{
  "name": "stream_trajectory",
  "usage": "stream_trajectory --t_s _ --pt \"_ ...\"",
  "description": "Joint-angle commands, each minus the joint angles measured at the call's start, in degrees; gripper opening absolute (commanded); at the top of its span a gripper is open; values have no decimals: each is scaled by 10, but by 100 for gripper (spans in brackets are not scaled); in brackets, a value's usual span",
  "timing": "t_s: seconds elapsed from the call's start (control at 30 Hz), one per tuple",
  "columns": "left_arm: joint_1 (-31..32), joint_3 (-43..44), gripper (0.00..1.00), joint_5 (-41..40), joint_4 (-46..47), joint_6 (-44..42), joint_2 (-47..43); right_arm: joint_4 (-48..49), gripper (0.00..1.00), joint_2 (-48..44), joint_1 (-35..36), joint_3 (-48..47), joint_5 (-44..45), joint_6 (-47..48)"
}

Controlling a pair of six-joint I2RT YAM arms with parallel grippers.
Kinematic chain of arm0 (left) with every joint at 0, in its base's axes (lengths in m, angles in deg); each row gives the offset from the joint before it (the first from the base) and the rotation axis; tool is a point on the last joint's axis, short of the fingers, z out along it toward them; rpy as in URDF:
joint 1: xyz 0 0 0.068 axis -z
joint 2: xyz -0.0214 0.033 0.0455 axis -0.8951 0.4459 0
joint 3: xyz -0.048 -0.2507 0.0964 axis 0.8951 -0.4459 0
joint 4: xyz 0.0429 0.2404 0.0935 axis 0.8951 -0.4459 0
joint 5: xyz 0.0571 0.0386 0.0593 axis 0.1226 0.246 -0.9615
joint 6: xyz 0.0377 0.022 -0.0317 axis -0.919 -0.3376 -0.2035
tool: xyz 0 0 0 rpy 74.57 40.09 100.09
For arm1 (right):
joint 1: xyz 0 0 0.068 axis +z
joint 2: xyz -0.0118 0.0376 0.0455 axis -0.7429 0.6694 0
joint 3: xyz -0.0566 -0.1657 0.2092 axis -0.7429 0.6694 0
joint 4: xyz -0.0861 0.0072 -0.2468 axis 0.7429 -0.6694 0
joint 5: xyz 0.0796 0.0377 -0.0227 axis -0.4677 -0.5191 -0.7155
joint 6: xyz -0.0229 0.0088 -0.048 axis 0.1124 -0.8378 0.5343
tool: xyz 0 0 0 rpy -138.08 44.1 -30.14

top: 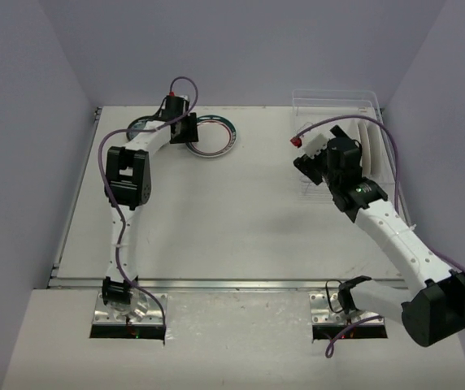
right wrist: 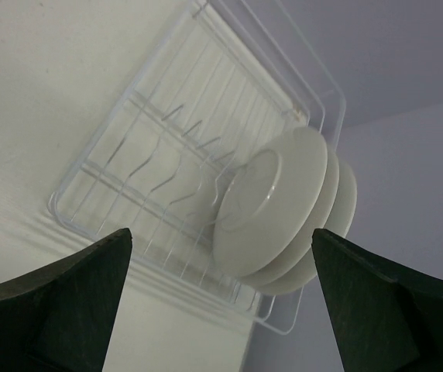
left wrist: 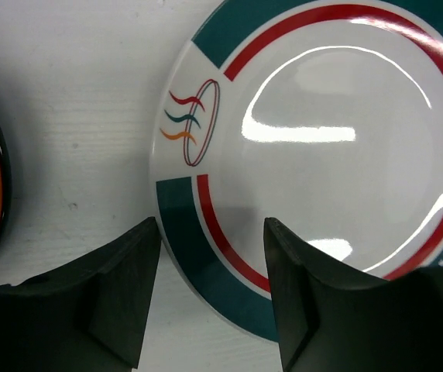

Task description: Unload the plates from the dish rack

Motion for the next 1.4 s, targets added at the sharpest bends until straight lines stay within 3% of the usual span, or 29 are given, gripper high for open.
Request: stream_trajectory --t_s 0.0,0.17,0.27,0.33,0.43,0.67,1.37 --pt "17 -14 52 2 14 -3 -102 -76 99 19 -62 -76 -40 -124" --pt "34 -50 52 43 22 0 -205 -143 94 60 -148 -128 -99 -204" --pt "54 -77 52 31 32 -19 -263 -148 77 74 -180 -151 -122 -223" --pt "83 -125 52 5 47 -54 -332 -151 60 102 -217 -170 -138 -241" --pt "111 -181 53 -21 70 -84 -400 -170 46 136 -255 -215 -169 -263" --pt "138 -260 54 -44 81 -95 -481 -179 44 188 -288 -261 -193 -256" --pt "141 -264 54 -37 74 -91 -485 -193 38 315 -290 -336 -198 -237"
